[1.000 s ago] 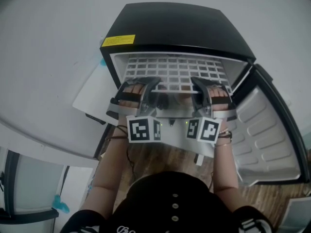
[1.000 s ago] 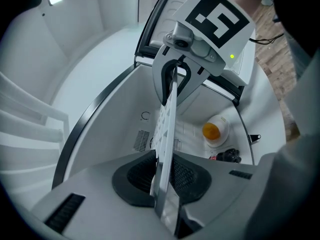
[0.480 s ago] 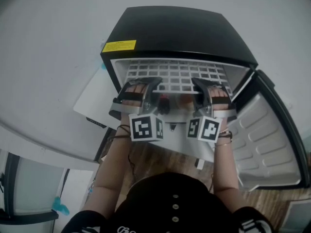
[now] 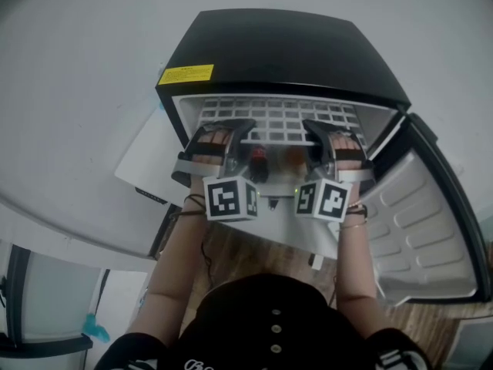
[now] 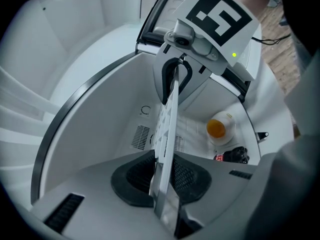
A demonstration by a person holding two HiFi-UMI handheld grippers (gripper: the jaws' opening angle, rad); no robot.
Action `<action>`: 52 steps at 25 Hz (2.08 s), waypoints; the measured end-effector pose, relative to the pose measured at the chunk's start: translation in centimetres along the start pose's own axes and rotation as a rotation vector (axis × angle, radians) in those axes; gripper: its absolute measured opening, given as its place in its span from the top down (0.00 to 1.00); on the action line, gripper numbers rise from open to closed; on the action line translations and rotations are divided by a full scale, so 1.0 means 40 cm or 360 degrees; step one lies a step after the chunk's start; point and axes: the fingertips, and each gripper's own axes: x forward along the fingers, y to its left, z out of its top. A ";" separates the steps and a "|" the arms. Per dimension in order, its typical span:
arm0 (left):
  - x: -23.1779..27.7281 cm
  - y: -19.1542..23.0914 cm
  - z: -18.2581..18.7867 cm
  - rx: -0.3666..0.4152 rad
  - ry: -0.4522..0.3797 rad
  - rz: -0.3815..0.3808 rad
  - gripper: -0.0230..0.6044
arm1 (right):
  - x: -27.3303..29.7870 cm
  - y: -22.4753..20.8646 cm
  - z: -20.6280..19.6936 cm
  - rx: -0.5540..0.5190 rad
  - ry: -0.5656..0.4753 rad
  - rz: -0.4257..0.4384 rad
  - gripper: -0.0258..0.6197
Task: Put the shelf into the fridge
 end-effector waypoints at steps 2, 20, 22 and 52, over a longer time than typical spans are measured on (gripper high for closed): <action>0.006 0.001 -0.001 -0.0001 -0.0001 -0.0004 0.89 | 0.006 -0.001 -0.002 0.0003 0.0002 0.0001 0.89; 0.051 0.013 -0.013 0.0042 0.0014 0.0038 0.89 | 0.050 -0.007 -0.013 -0.0014 0.0003 -0.0008 0.89; 0.054 0.014 -0.014 0.0043 0.0019 0.0038 0.89 | 0.051 -0.008 -0.013 -0.0016 0.0002 -0.0007 0.89; 0.059 -0.005 -0.005 -0.0006 -0.0029 -0.0042 0.71 | 0.040 -0.011 -0.008 0.0126 0.0061 0.0025 0.82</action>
